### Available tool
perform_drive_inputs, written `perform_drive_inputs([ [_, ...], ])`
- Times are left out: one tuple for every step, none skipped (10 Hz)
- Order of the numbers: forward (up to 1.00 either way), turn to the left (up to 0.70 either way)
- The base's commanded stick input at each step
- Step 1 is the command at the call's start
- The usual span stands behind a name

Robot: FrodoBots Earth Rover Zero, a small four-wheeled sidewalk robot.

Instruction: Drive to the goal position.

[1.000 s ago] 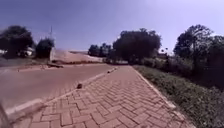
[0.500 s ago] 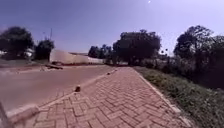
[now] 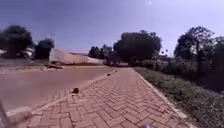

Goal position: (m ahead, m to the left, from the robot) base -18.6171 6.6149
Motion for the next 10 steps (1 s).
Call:
perform_drive_inputs([
  [0.3, 0.0],
  [0.3, 0.0],
  [0.3, 0.0],
  [0.3, 0.0],
  [0.3, 0.0],
  [0.3, 0.0],
  [0.3, 0.0],
  [0.3, 0.0],
  [0.3, 0.0],
  [0.3, 0.0],
])
